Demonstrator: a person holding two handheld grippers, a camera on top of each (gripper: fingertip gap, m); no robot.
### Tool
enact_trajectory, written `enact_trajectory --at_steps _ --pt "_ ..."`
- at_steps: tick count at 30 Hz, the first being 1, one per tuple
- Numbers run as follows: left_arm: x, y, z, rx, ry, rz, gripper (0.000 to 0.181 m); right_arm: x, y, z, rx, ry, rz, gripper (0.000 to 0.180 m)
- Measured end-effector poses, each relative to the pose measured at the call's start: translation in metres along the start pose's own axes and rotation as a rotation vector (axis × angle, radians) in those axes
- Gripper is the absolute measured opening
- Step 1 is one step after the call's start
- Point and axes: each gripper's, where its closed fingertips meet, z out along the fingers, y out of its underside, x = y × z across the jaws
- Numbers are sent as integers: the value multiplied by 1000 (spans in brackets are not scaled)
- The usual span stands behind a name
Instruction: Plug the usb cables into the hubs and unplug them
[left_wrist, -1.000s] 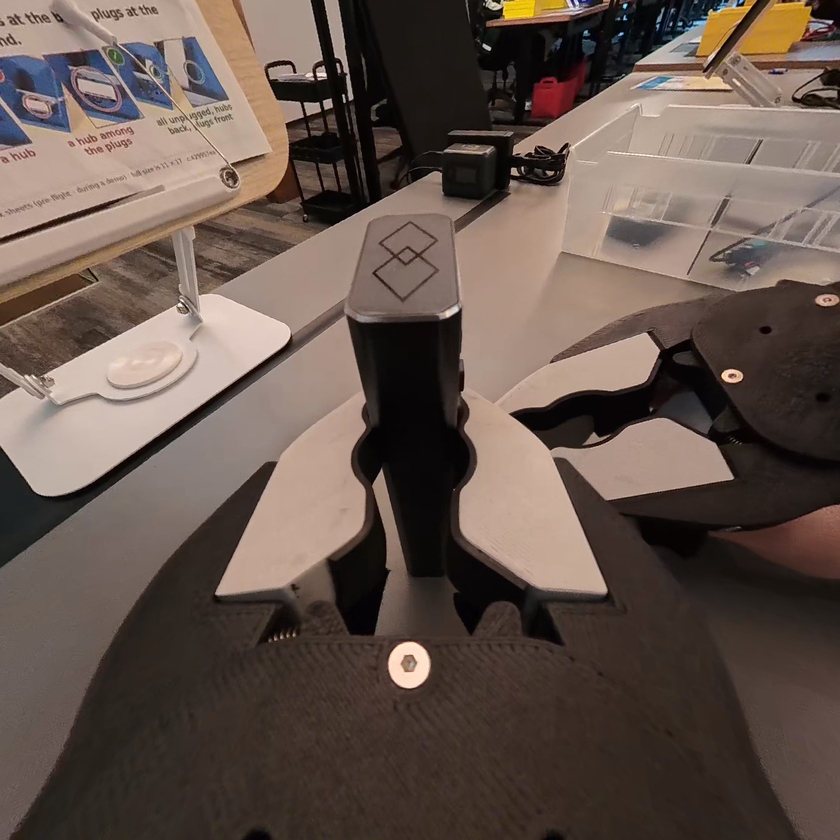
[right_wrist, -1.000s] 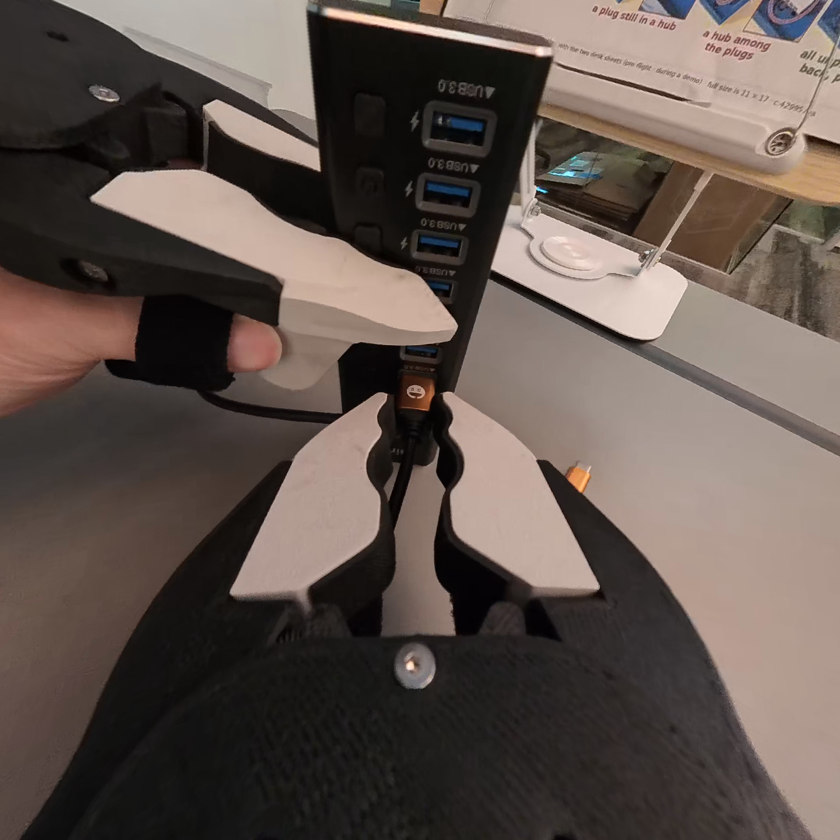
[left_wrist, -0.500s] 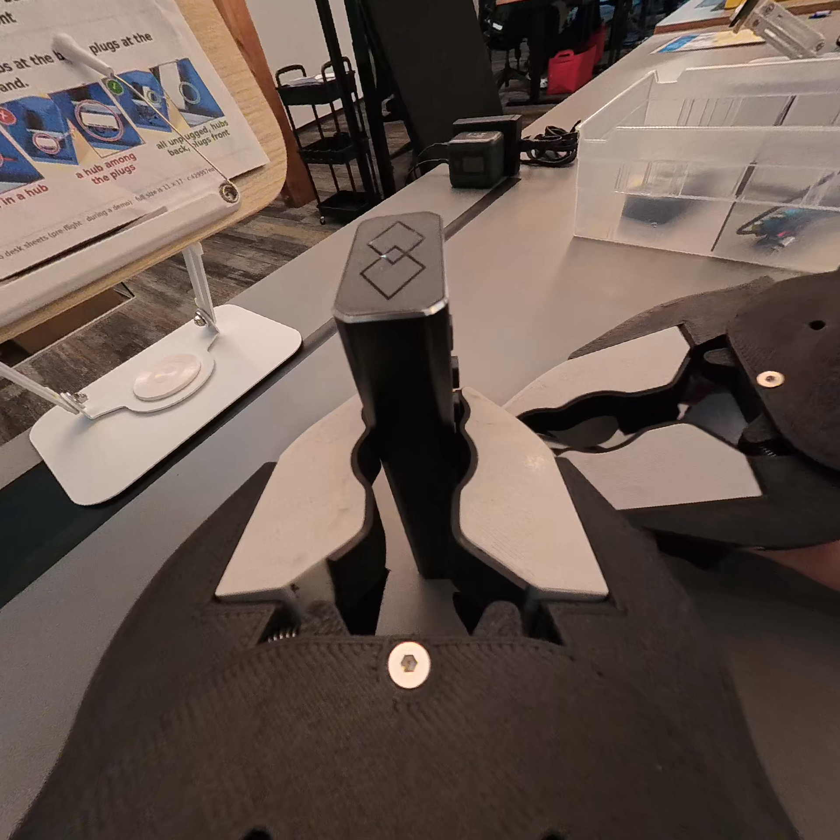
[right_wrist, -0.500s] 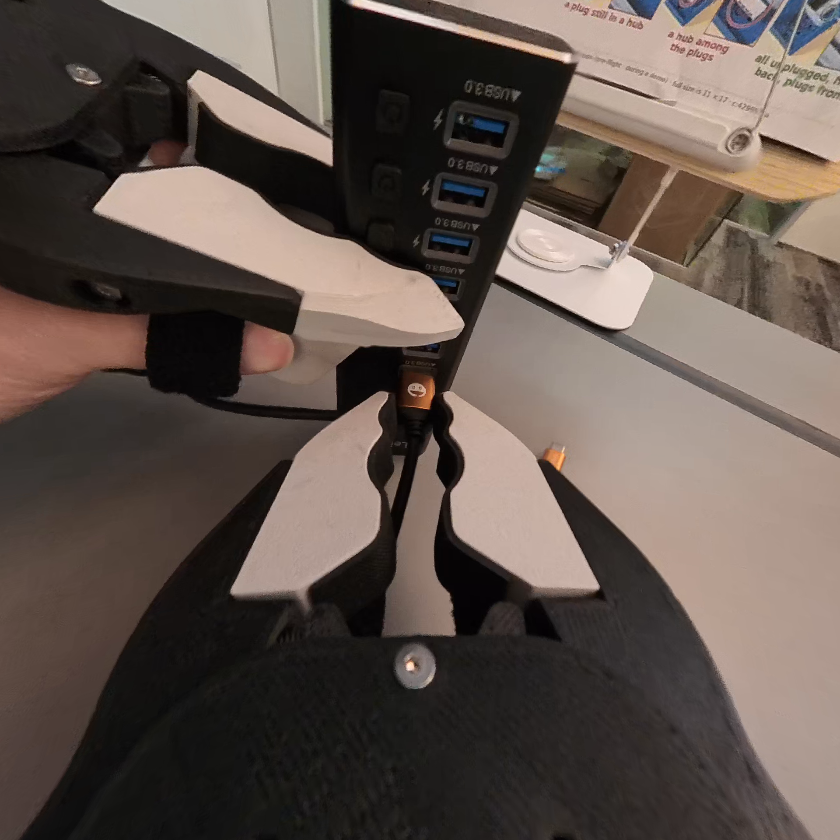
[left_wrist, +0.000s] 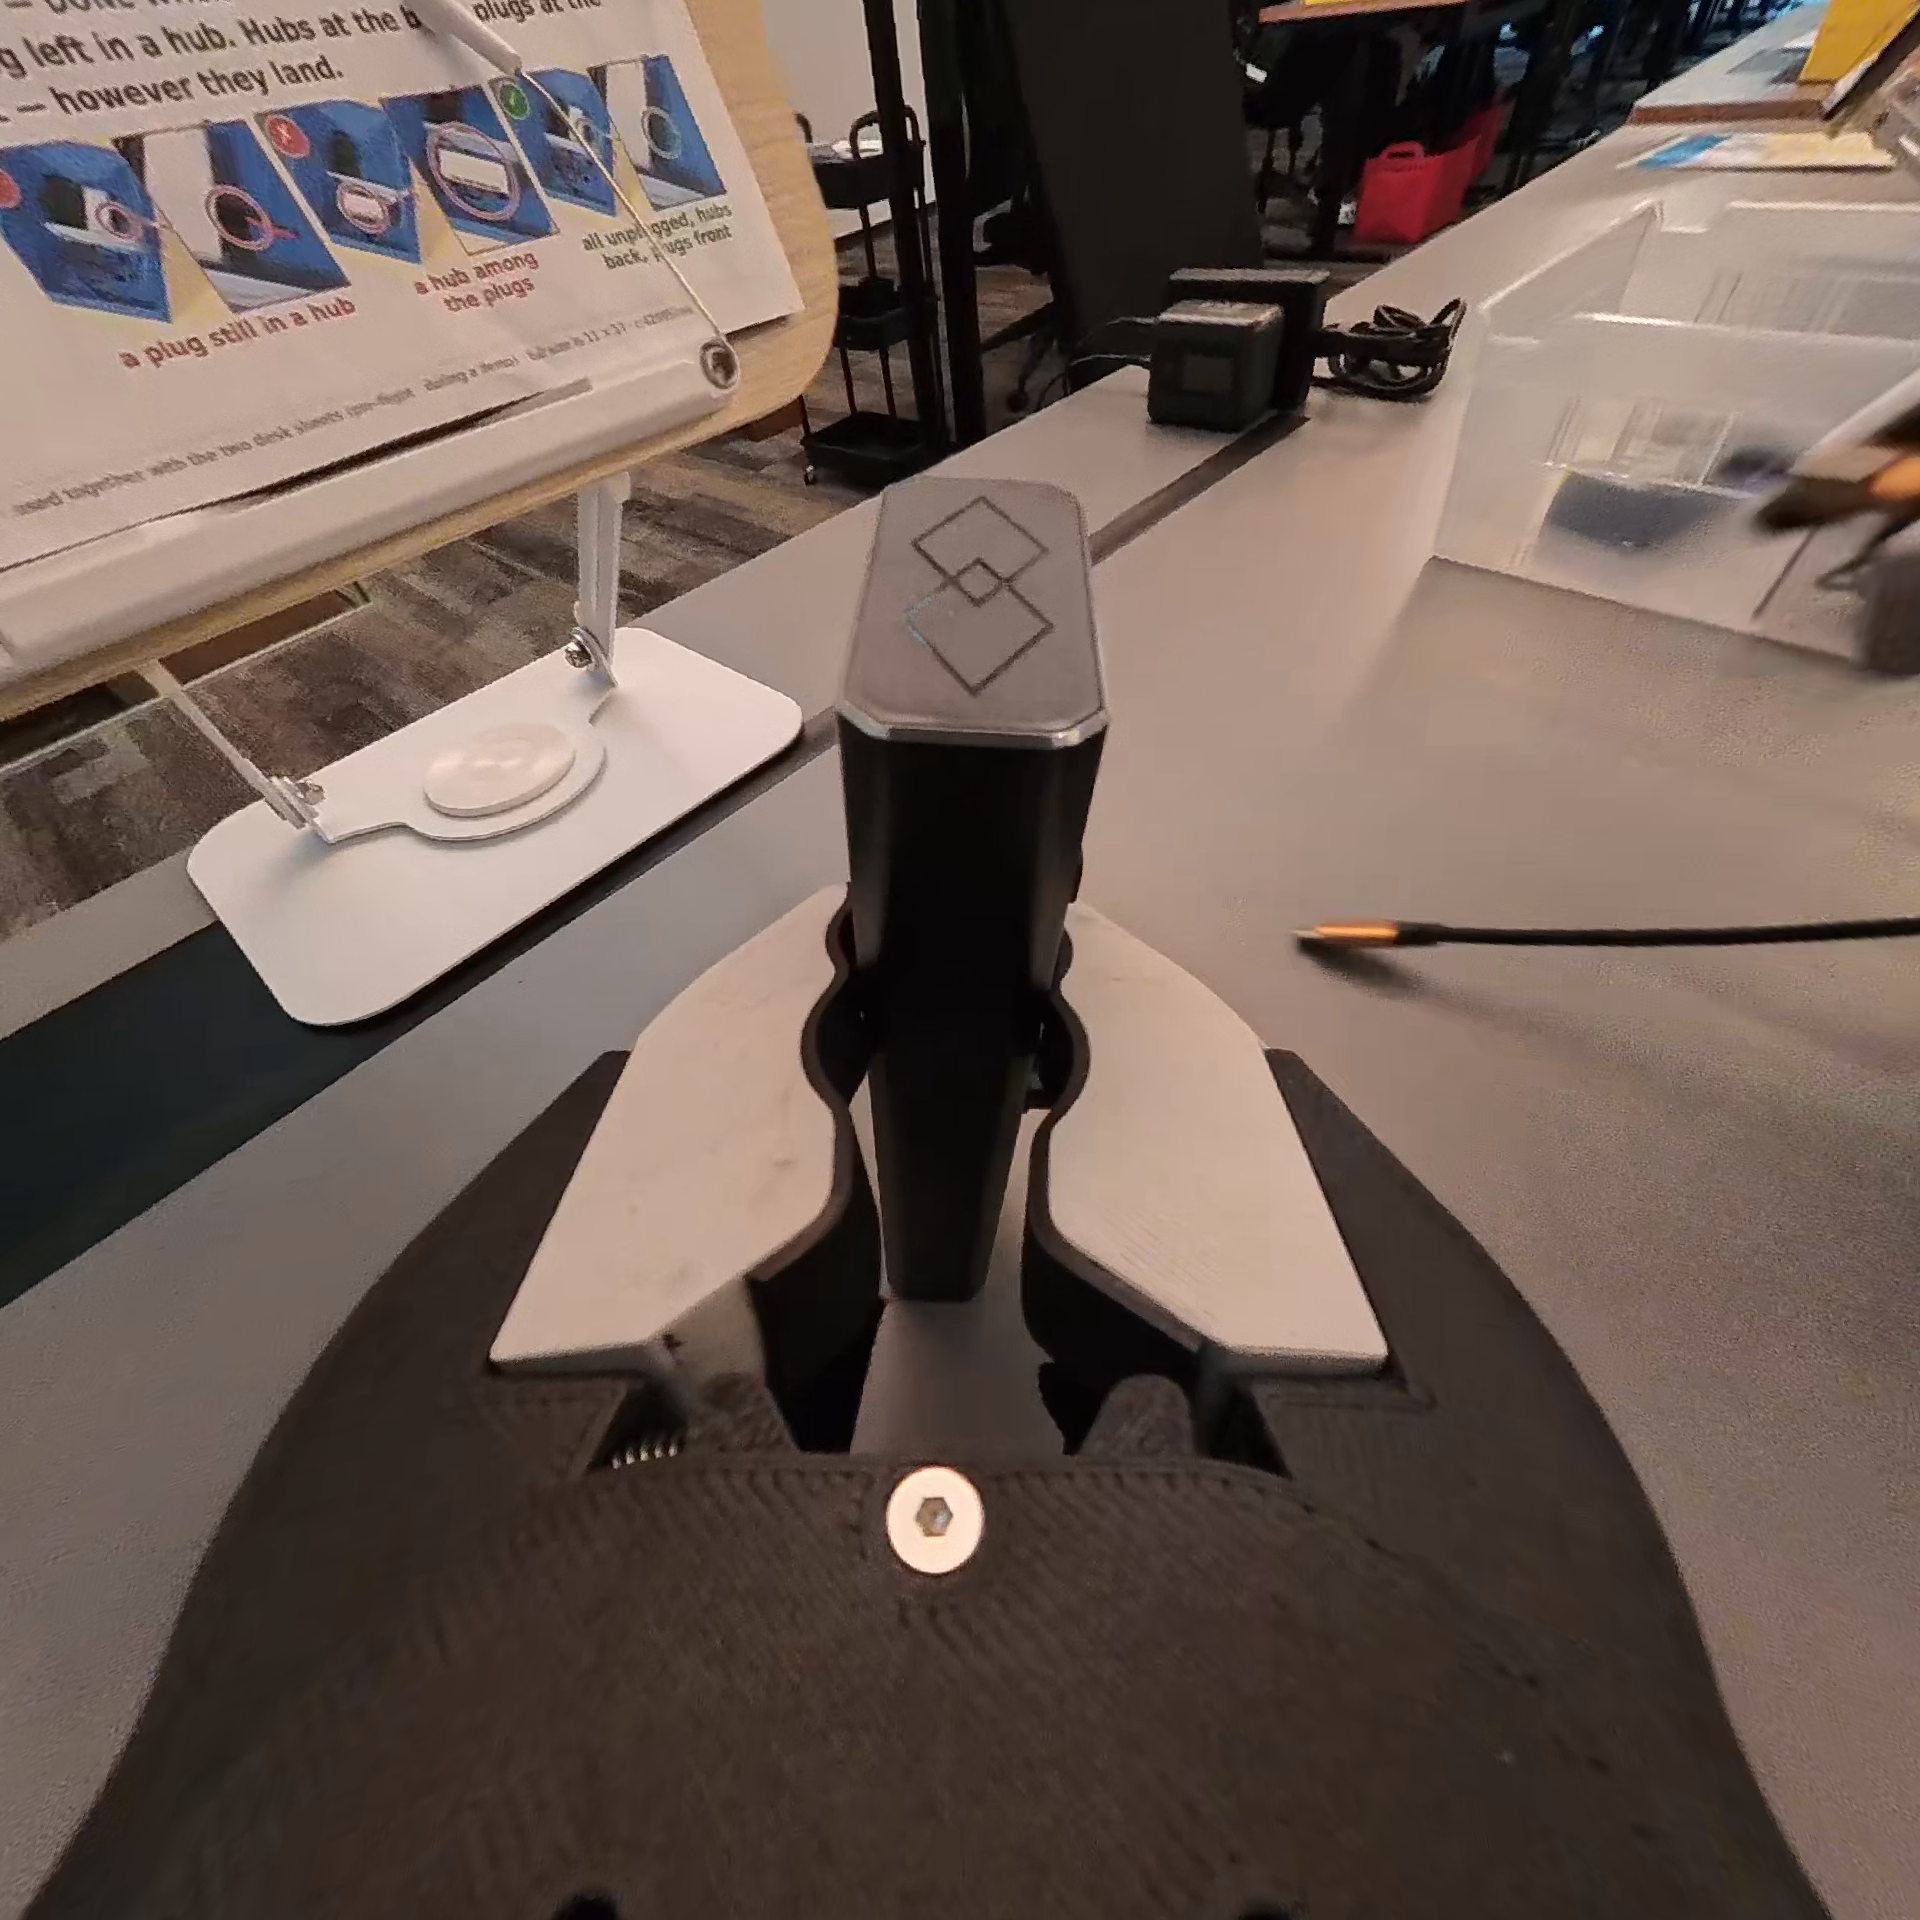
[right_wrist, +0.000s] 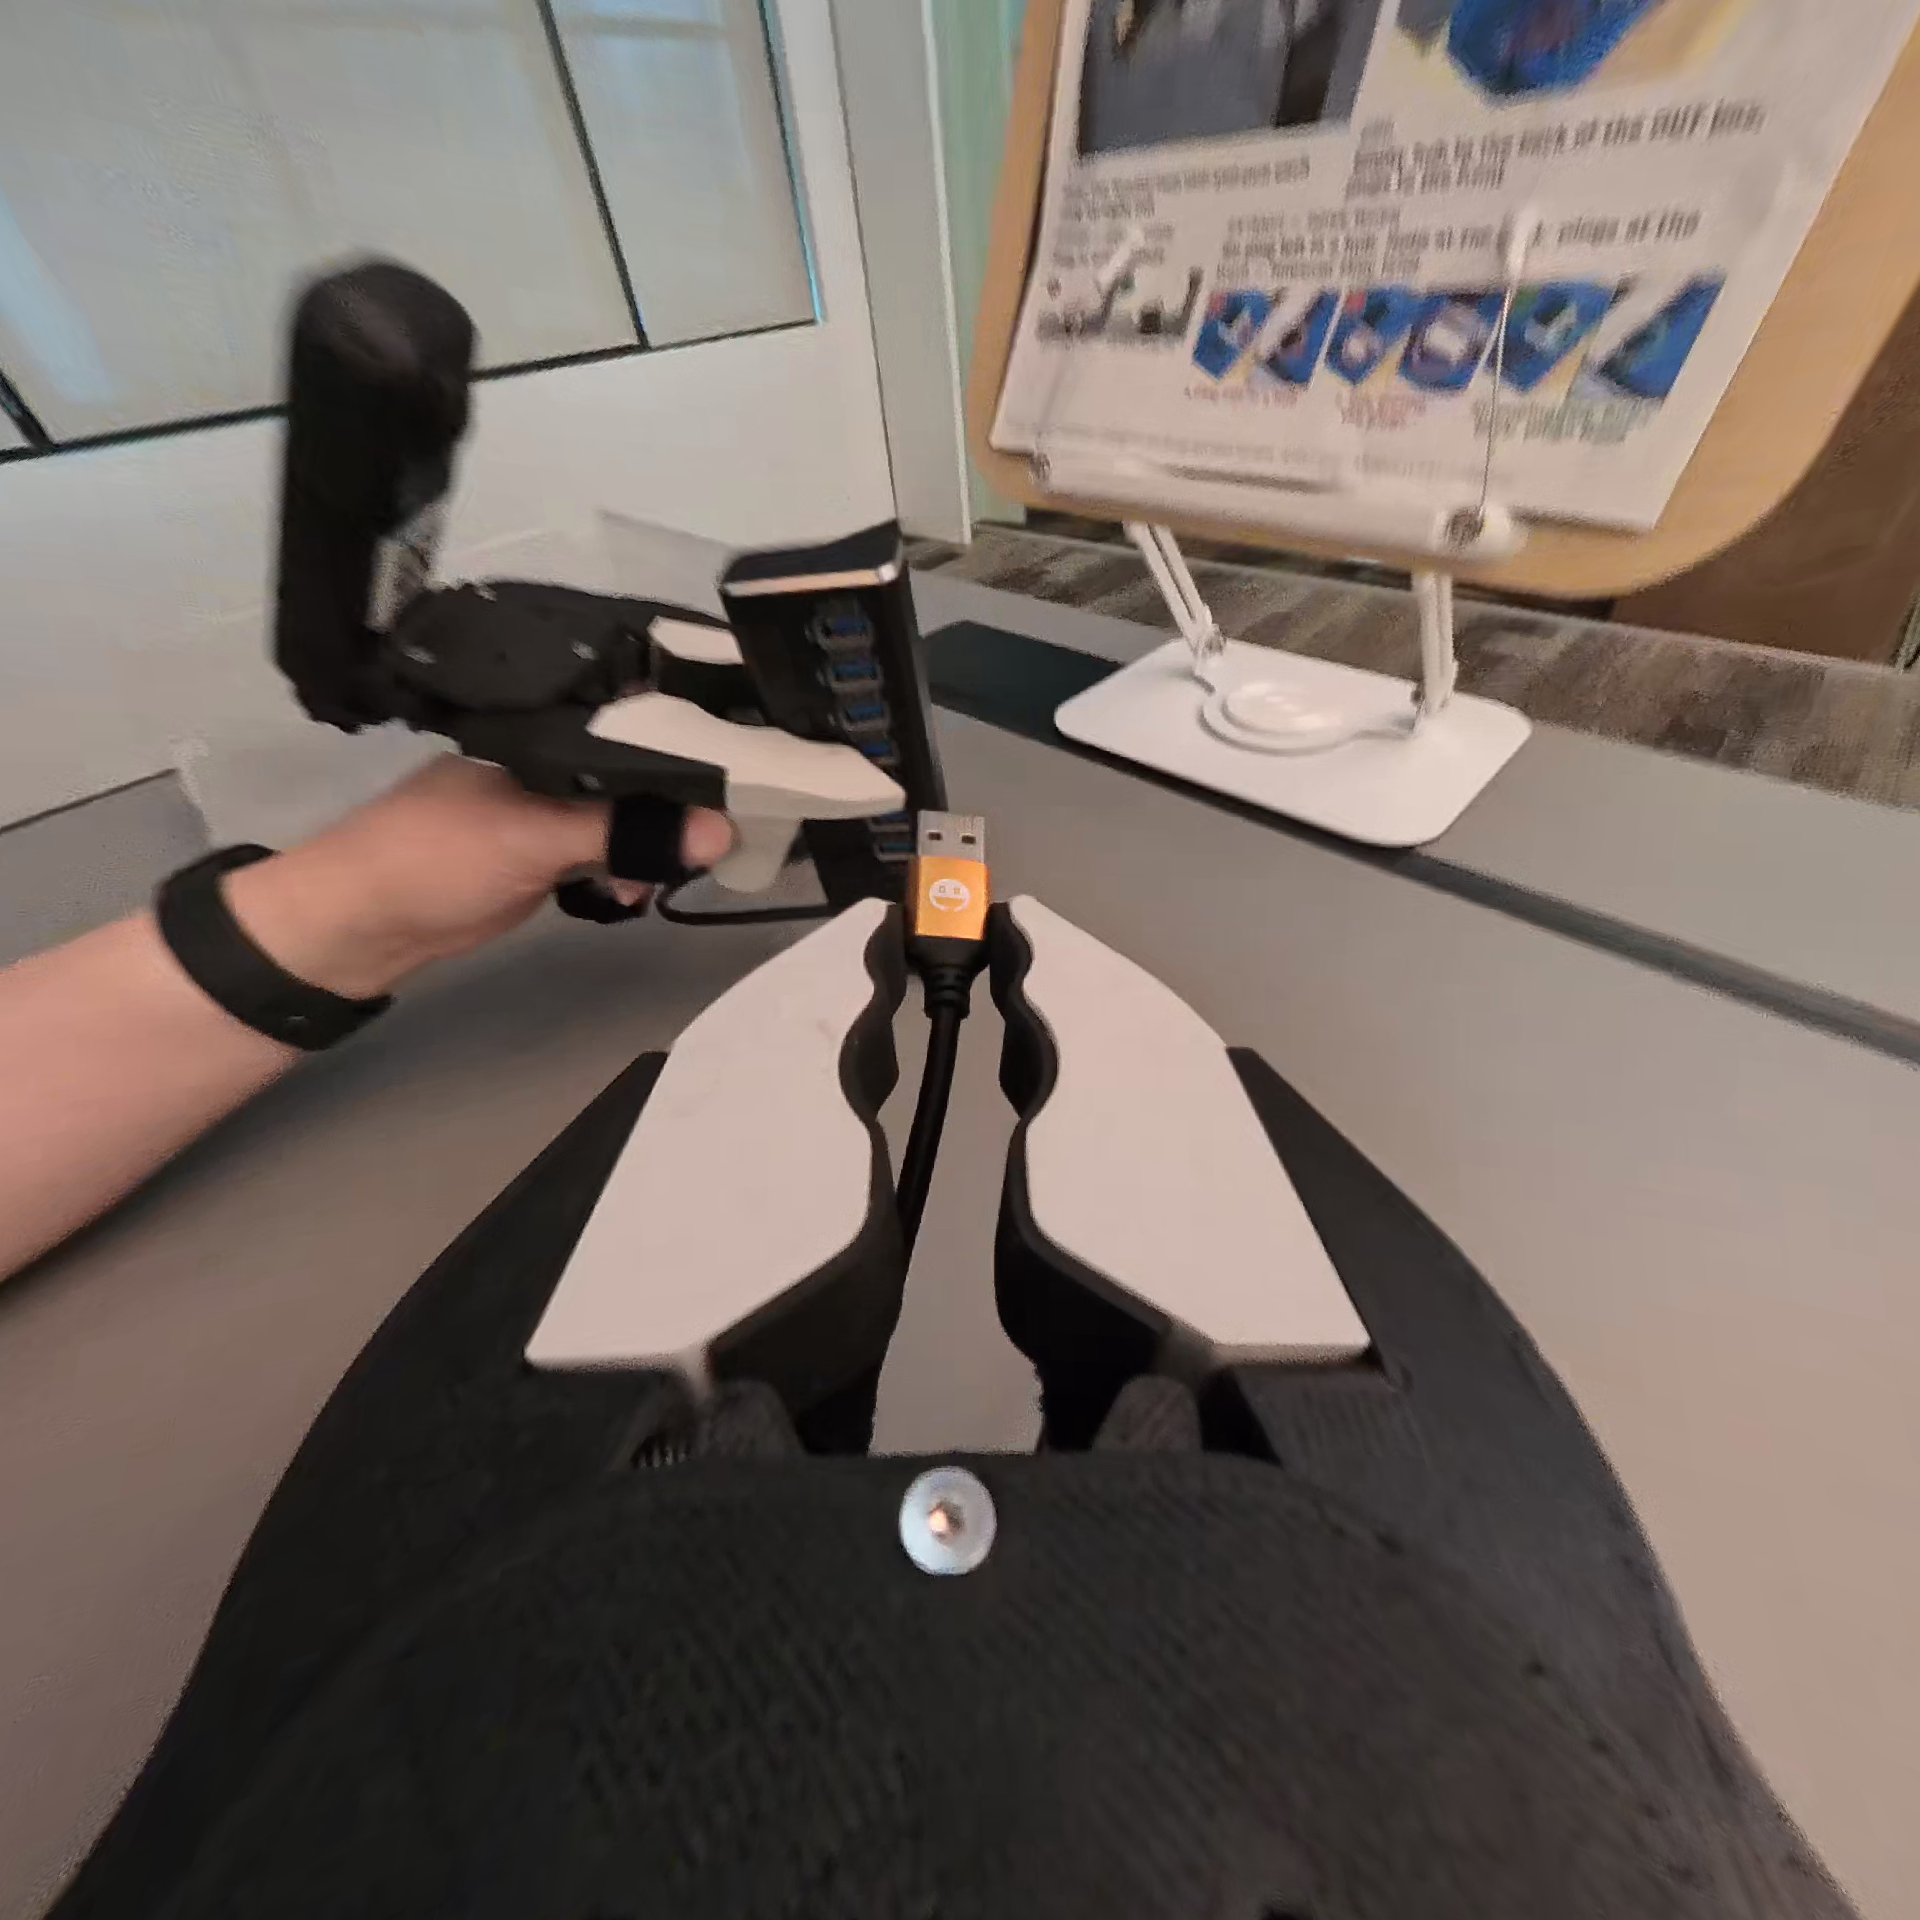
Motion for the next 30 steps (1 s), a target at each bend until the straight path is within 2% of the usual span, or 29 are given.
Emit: enact_trajectory --at_steps 4,10,14,16,19,23,27,30 --pt "-2 1 -1 2 25 -44 29 -6 -46 -45 -10 -34 -106 16" --pt "-5 1 -2 22 41 -96 29 7 -134 -141 -28 0 -258 16" --pt "-3 0 -2 28 55 -113 29 57 -167 -204 -144 239 -397 16" --pt "-2 0 -1 25 55 -105 29 96 -157 -231 -288 361 -403 16" --pt "0 0 0 21 57 -97 29 154 -119 -261 -468 486 -368 16" --pt "1 0 0 18 59 -96 29 205 -34 -267 -636 484 -239 16" --pt "-1 0 -1 22 62 -111 29 211 51 -252 -790 390 -147 16" --pt "-1 0 -1 23 63 -114 29 210 86 -239 -829 324 -101 16"
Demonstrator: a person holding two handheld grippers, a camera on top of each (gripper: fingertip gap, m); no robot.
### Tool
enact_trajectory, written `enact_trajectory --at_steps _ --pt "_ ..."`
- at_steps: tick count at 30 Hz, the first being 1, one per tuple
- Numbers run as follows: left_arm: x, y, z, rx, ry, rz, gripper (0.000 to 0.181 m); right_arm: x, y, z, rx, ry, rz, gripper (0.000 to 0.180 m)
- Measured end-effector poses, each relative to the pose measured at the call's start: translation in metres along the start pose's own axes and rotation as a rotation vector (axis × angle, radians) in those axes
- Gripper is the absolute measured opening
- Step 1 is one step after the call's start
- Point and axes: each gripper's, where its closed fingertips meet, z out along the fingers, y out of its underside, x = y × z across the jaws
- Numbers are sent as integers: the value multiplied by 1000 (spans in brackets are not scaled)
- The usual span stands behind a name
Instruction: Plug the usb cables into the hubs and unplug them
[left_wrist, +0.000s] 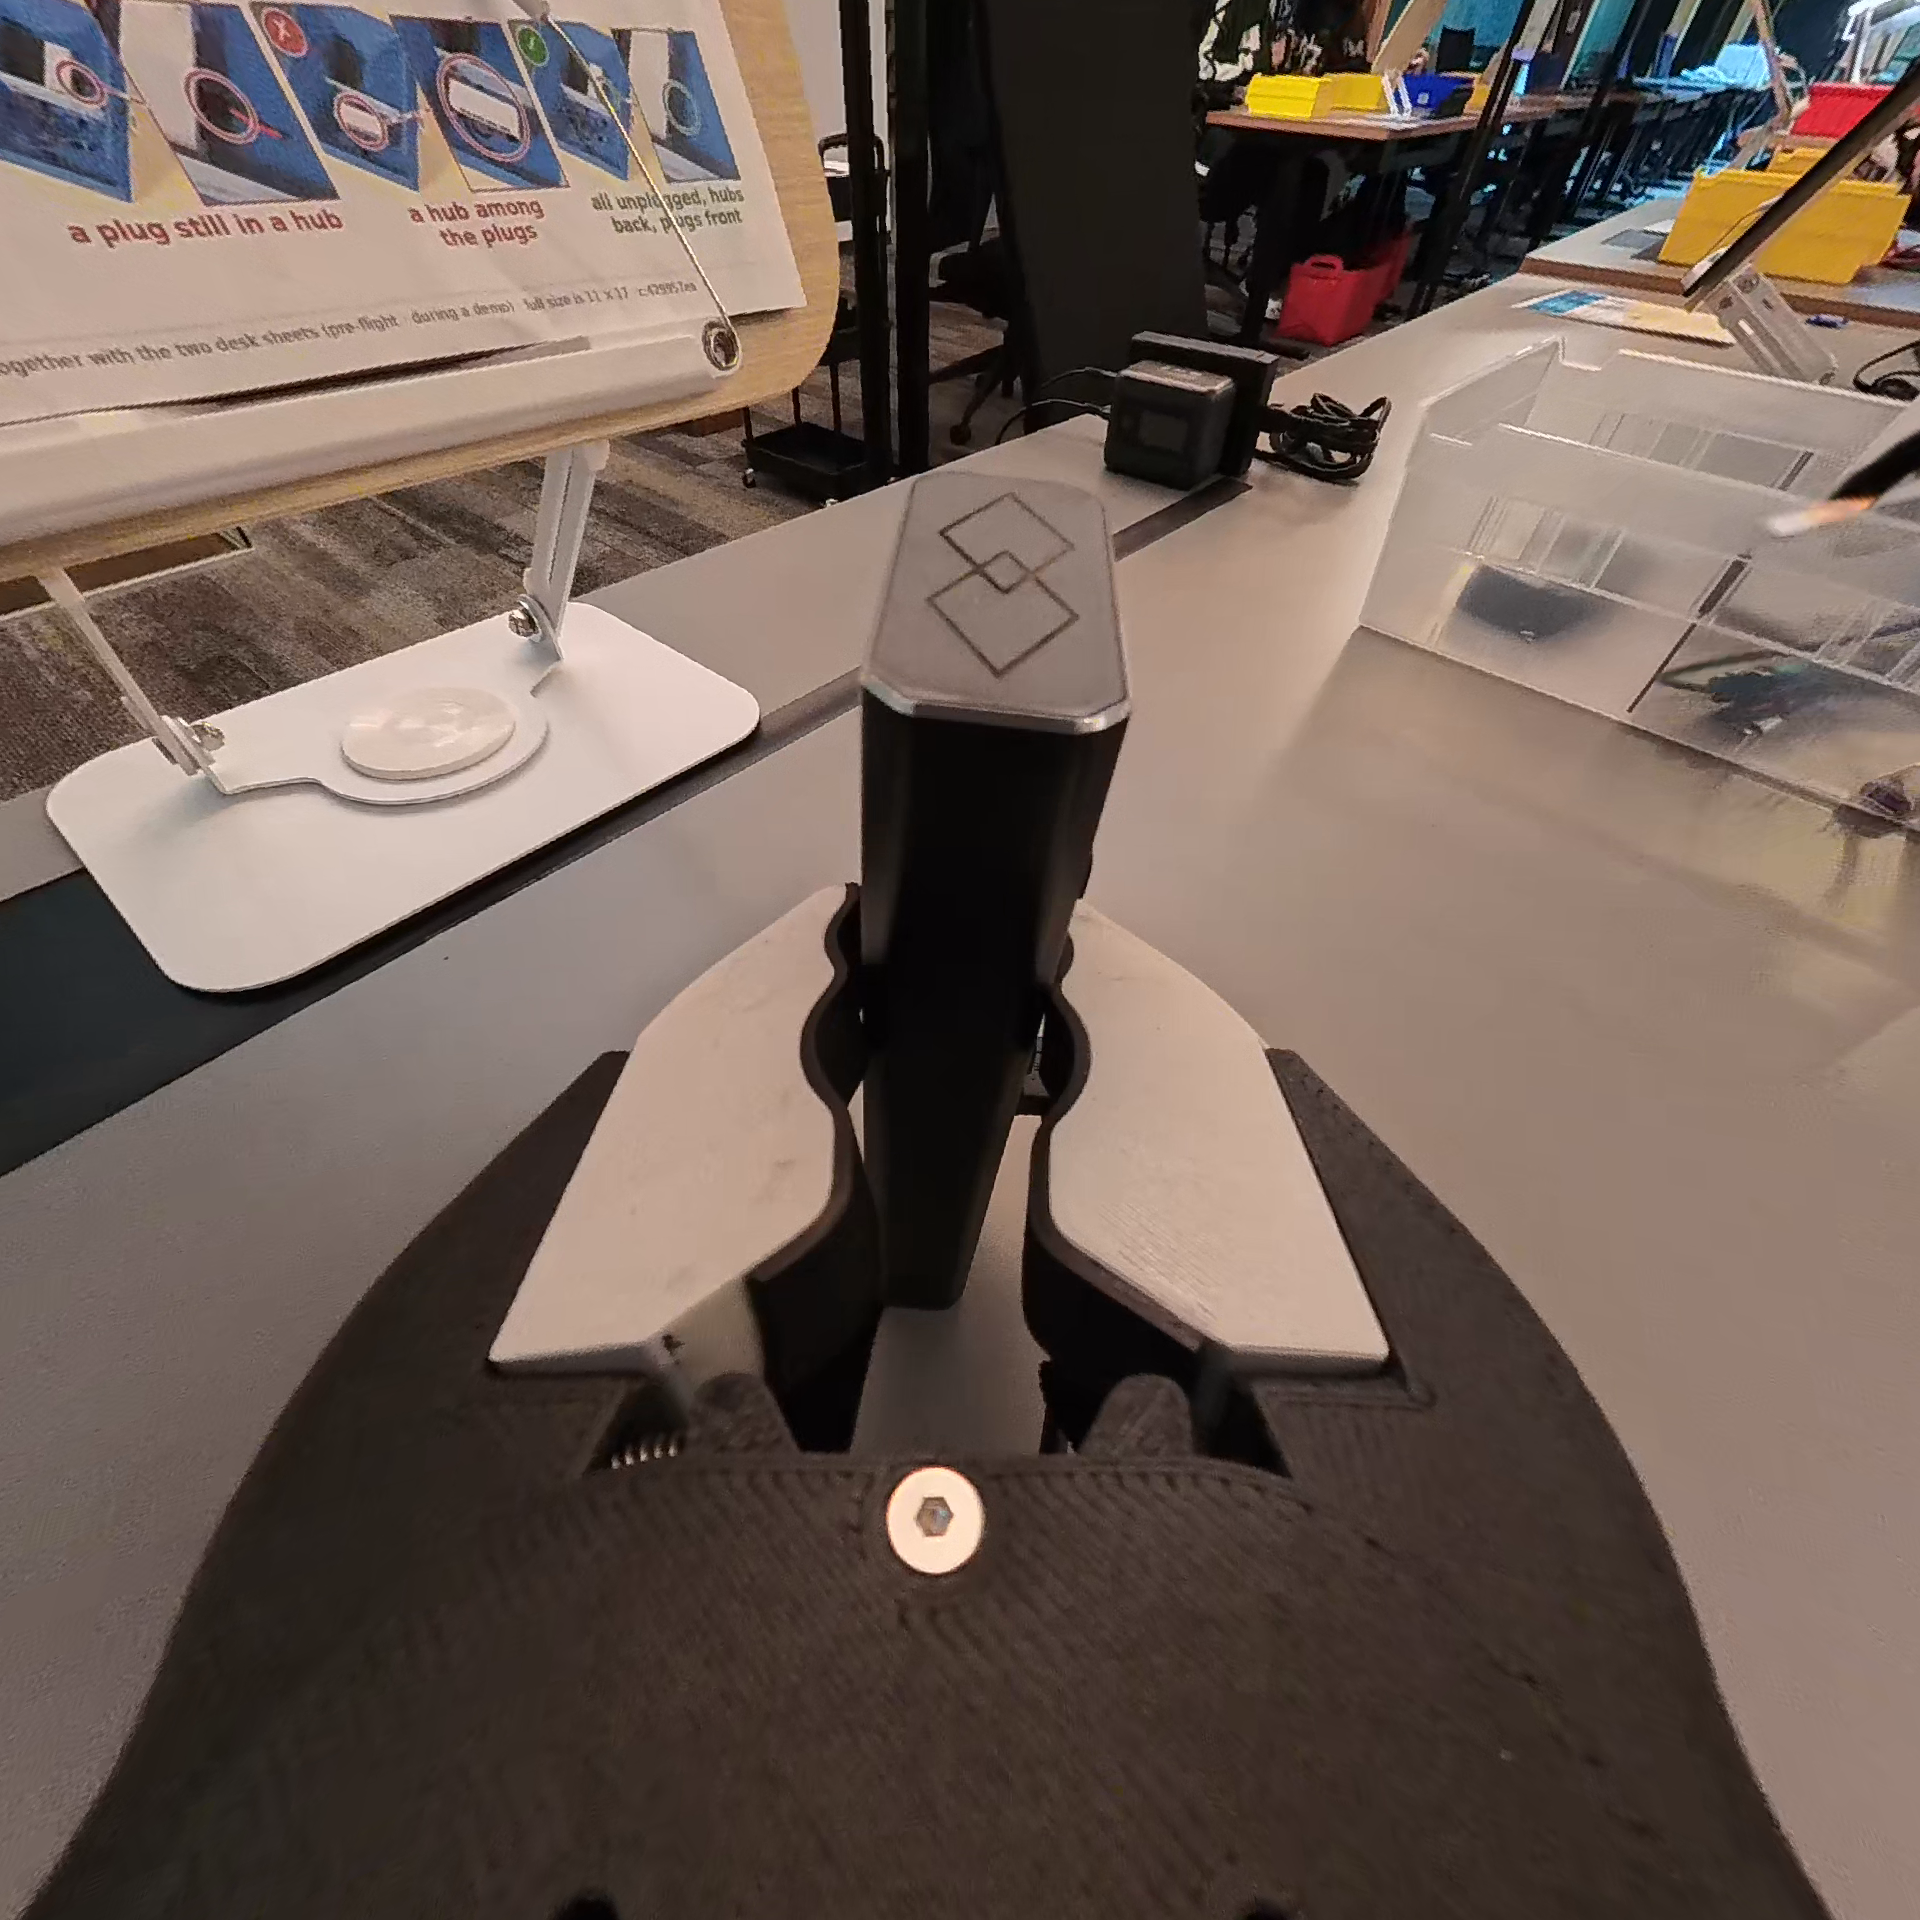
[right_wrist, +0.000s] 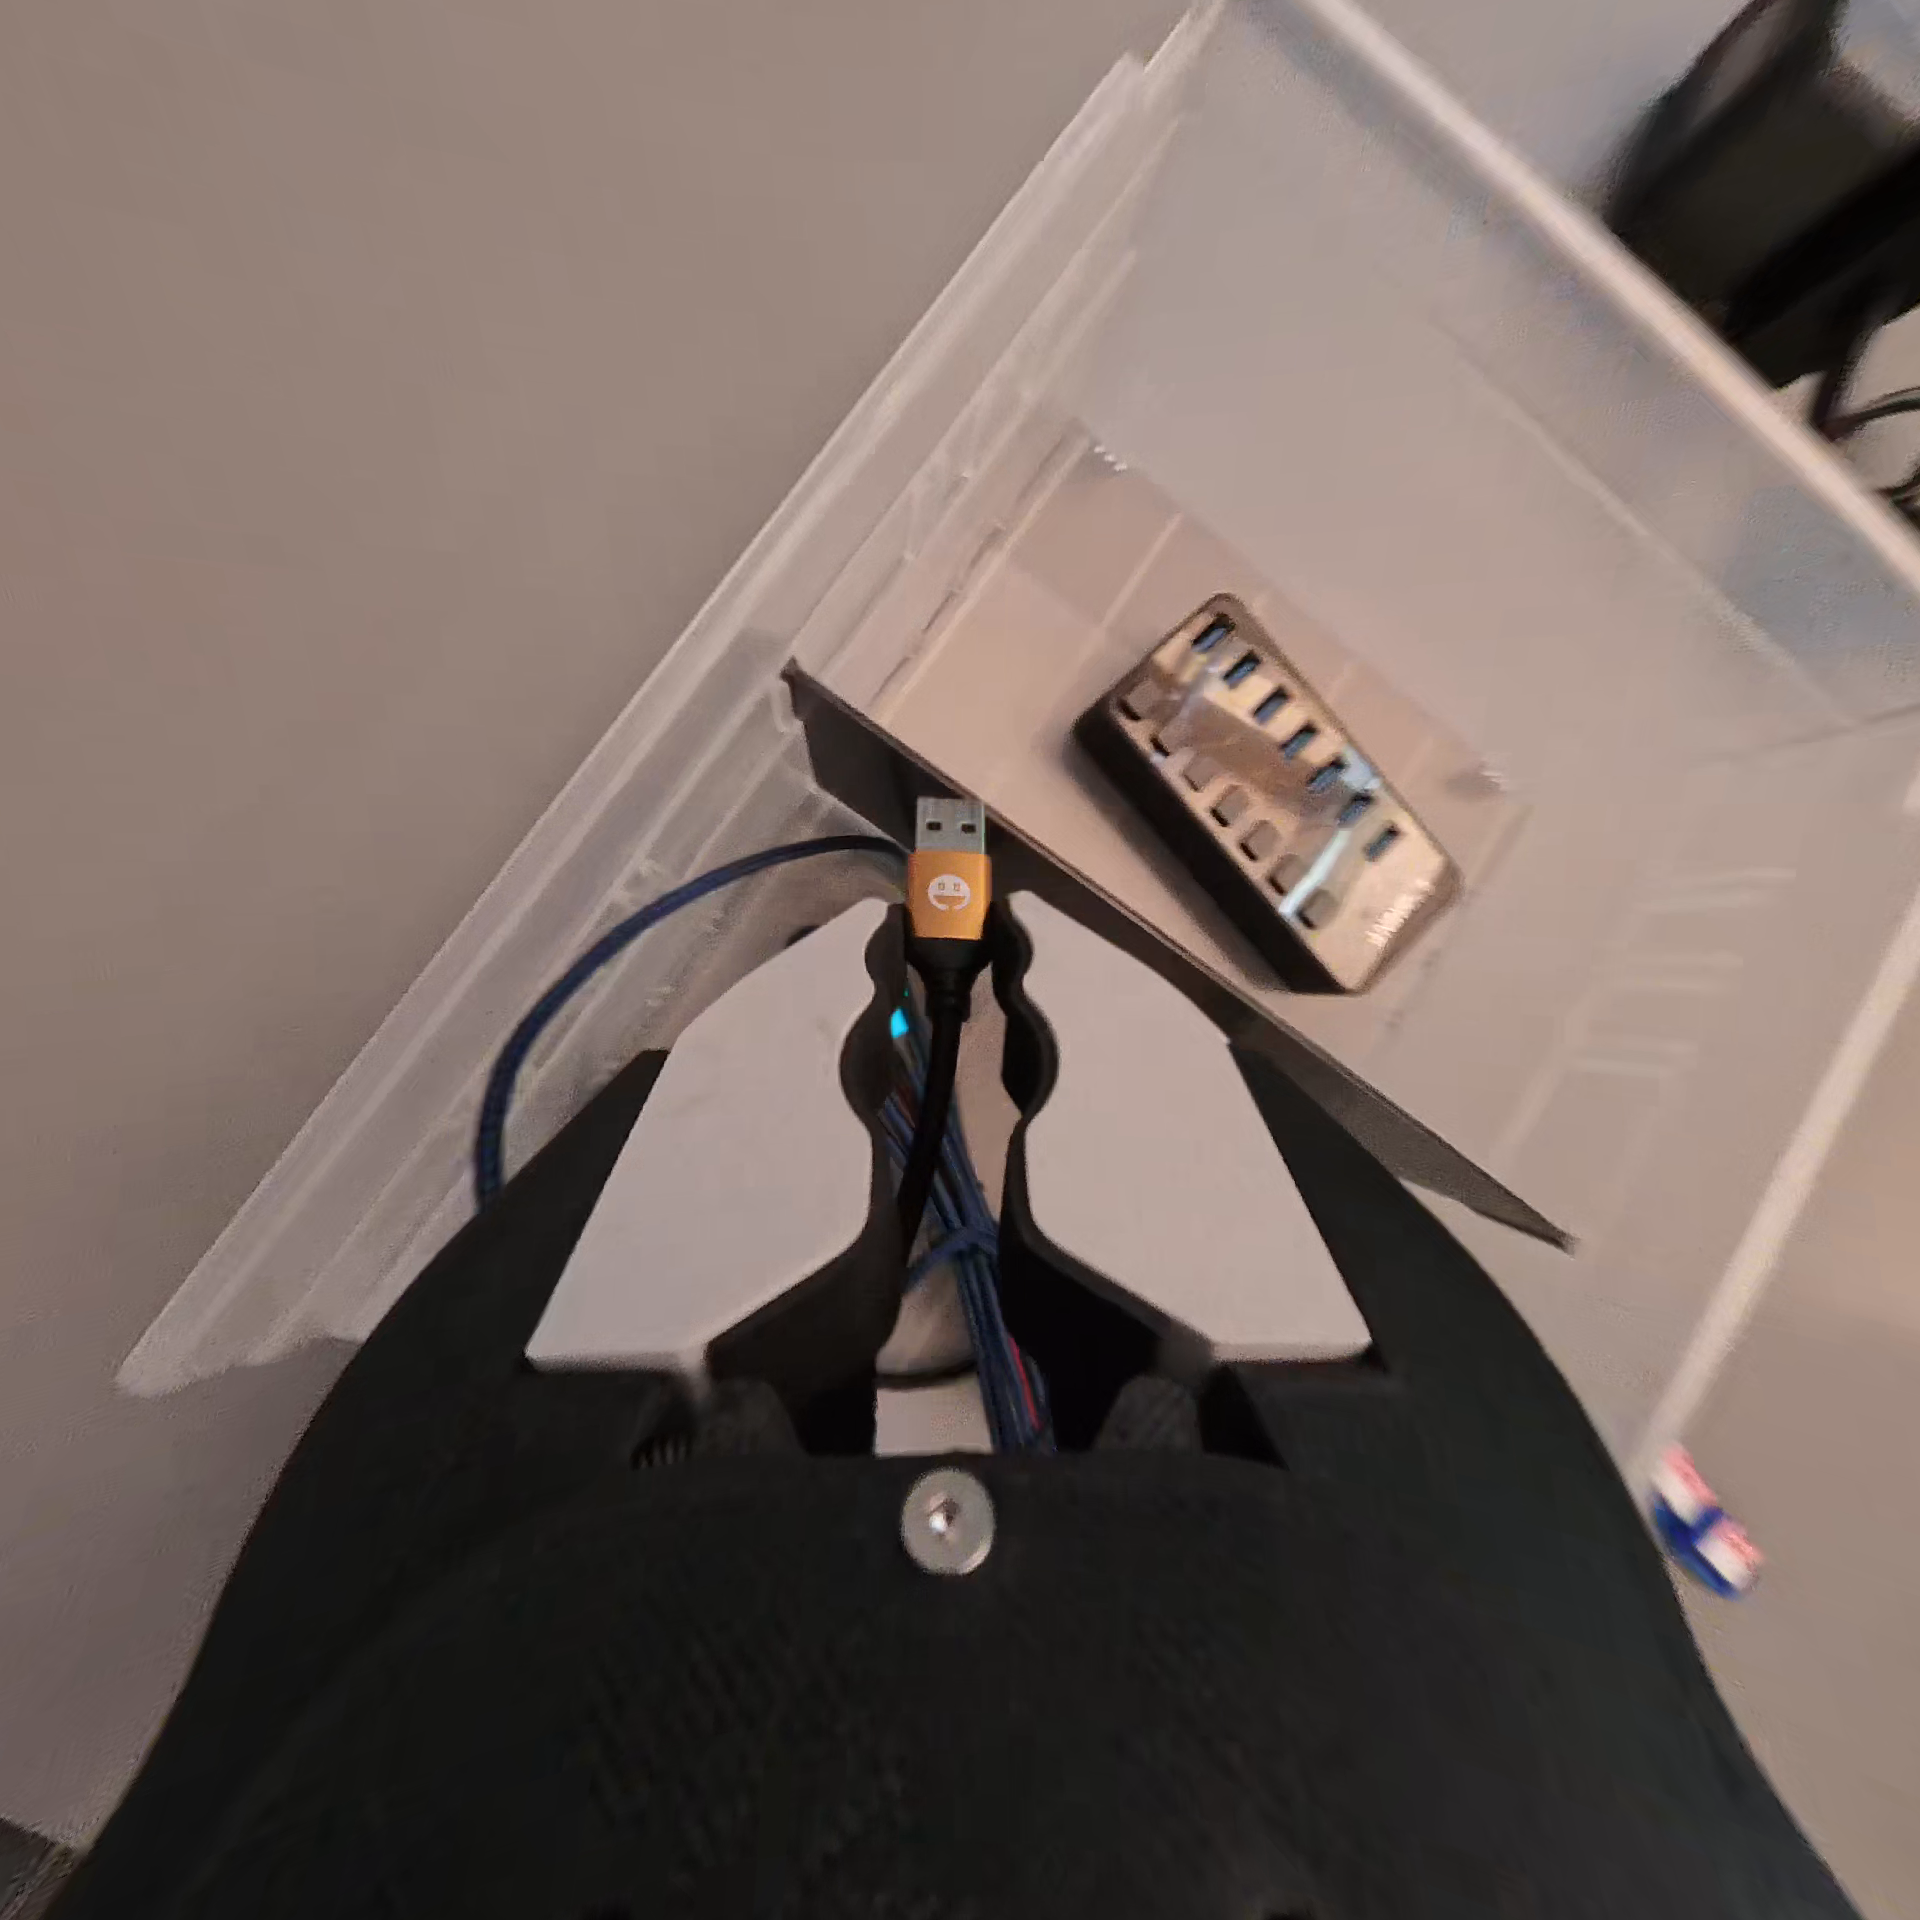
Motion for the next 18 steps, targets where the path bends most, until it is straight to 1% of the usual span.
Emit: enact_trajectory --at_steps 2,6,8,10,12,14,15,17,18 --pt "0 0 0 -2 1 4 29 -2 6 10 -19 -36 33 17" --pt "2 0 1 -6 5 7 29 -7 -3 9 45 -147 114 19" --pt "2 0 1 -7 9 7 29 -3 -6 4 45 -167 153 27" --pt "2 0 1 -5 10 3 29 -1 -10 -7 47 -184 151 30" --pt "2 0 1 -3 14 -3 29 5 -18 -22 68 -150 129 31" --pt "2 0 1 -2 21 -12 29 3 -42 -44 154 -107 93 31" --pt "2 0 1 -2 27 -20 29 -3 -58 -56 216 -74 41 31" --pt "4 0 1 0 52 -46 29 -25 -103 -81 404 43 -112 31" --pt "5 0 2 1 50 -43 29 -44 -127 -94 514 101 -182 31"
